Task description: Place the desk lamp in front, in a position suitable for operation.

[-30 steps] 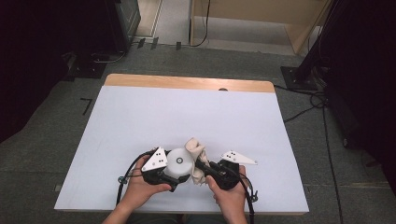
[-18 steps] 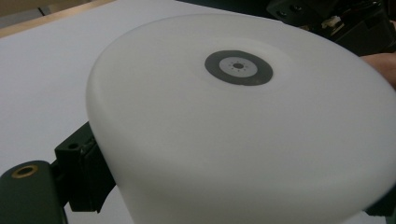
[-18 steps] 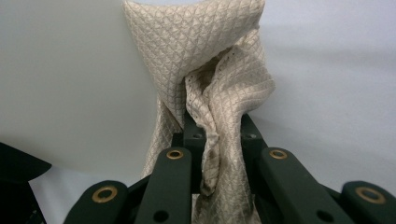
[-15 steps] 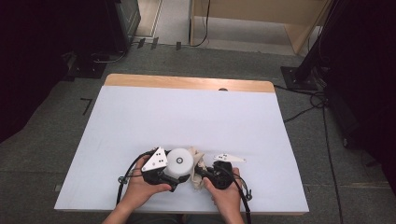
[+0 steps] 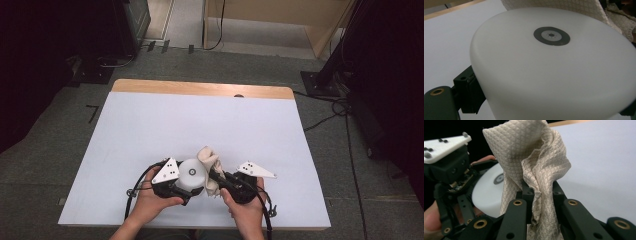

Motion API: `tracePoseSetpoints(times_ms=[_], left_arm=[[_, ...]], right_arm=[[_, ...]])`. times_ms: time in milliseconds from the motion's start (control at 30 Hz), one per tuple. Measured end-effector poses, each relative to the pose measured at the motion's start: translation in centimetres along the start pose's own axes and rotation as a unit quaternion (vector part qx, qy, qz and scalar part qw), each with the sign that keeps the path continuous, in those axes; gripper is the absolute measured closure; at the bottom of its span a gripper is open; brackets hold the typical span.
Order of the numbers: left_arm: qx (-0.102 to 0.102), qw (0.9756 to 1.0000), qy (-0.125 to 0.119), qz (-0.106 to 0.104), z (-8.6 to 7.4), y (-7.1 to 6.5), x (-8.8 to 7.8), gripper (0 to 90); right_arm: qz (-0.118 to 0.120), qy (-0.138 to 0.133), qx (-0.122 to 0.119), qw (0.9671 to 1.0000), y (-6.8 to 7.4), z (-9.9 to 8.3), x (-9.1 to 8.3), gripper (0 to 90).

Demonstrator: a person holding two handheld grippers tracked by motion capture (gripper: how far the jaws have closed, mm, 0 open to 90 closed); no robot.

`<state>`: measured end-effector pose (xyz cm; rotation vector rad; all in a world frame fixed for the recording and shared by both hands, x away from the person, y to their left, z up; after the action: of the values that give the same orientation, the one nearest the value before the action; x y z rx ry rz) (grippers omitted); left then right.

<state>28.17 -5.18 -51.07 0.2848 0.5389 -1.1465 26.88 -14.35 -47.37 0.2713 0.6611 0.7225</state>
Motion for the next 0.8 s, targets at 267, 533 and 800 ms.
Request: tracePoseSetpoints(times_ms=[267,533,800], left_arm=[[0.000,1.0000,0.000,0.000,0.0,0.0,0.0,7.8],[0.000,1.0000,0.000,0.000,0.0,0.0,0.0,7.9],[0.001,1.0000,0.001,0.000,0.0,0.0,0.0,7.9]], right_arm=[[-0.022,0.051,0.017,0.9983,-2.1,-2.7,2.4,79.9],[-0.034,0.077,0.023,0.9962,-3.1,-4.1,3.5,79.9],[-0.044,0.108,0.027,0.9928,-3.9,-5.3,4.3,79.8]])
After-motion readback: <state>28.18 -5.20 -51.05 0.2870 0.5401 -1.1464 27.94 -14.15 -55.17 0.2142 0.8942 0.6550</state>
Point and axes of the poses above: each handheld gripper's, and its own axes: x roughly forward along the jaws, z roughly out of its top, y roughly to its left, the point moved 10 cm from there along x, roughly forward along the jaws, and after that the axes turned 7 degrees about y, right-handed, at the moved point
